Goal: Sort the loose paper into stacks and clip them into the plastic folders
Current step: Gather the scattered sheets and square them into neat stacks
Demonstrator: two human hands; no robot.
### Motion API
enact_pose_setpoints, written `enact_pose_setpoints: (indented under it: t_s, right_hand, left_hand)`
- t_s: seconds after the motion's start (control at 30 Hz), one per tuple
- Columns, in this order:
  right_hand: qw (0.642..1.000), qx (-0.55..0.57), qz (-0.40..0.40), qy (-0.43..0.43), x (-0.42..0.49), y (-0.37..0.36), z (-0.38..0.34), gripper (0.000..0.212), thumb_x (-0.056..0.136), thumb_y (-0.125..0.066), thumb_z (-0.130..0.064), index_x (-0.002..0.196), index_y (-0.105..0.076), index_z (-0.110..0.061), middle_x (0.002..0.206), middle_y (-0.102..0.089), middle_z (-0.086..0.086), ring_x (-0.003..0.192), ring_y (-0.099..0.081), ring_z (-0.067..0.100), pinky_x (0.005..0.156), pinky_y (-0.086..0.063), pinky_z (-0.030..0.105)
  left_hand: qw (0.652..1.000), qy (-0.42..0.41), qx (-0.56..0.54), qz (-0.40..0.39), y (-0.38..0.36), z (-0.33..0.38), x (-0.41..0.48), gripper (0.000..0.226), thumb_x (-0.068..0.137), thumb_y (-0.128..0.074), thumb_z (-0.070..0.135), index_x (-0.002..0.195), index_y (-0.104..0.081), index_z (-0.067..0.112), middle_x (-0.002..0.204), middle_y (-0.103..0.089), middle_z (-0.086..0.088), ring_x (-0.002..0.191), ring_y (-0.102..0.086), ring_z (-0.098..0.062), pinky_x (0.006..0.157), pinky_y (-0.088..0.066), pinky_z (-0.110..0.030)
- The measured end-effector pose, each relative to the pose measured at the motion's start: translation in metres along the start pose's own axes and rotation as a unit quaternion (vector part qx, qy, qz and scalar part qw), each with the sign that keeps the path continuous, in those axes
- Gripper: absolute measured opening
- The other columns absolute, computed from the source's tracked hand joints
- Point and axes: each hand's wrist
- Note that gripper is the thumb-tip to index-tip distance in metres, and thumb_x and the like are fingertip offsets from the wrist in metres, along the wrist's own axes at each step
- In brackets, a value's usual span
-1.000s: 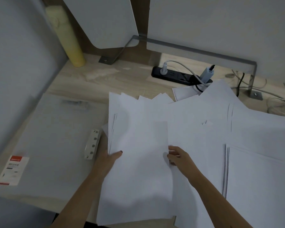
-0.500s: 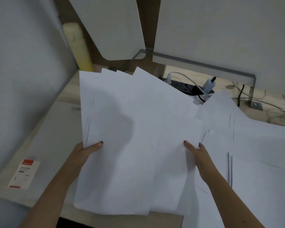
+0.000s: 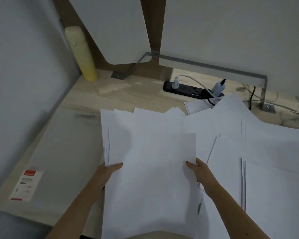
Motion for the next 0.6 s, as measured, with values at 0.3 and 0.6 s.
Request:
enact_pose_setpoints:
  t_s: [0.3,0.6]
  right_hand:
    - [0.995,0.014,-0.096,0.030,0.000,-0.017,-0.006,0.047,0.080,-0.070,-0.030,0.123,-0.054,-0.018,0.107,-0.068,0.002,0.093,-0.066,0.018,0.068,-0.052,0.022]
    - [0.961,0.204,-0.167,0.081,-0.027,0.033,-0.049,0.071,0.055,-0.086,-0.035,0.117,-0.062,-0.012,0.112,-0.070,0.010,0.100,-0.068,0.027,0.076,-0.058,0.035]
  left_hand:
    - [0.999,-0.015,-0.016,-0.042,-0.011,0.007,-0.005,0.028,0.078,-0.070,0.006,0.105,-0.065,0.010,0.103,-0.072,-0.014,0.091,-0.068,-0.027,0.083,-0.054,-0.037]
    - [0.980,-0.118,-0.028,-0.155,-0.001,0.074,-0.036,0.084,0.013,-0.093,0.041,0.091,-0.072,0.022,0.093,-0.076,0.000,0.083,-0.072,-0.016,0.059,-0.057,-0.025]
Point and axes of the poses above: each hand's wrist, its own x-axis towards the middle knuckle, its own y-axis out of the back of the hand, z = x × y
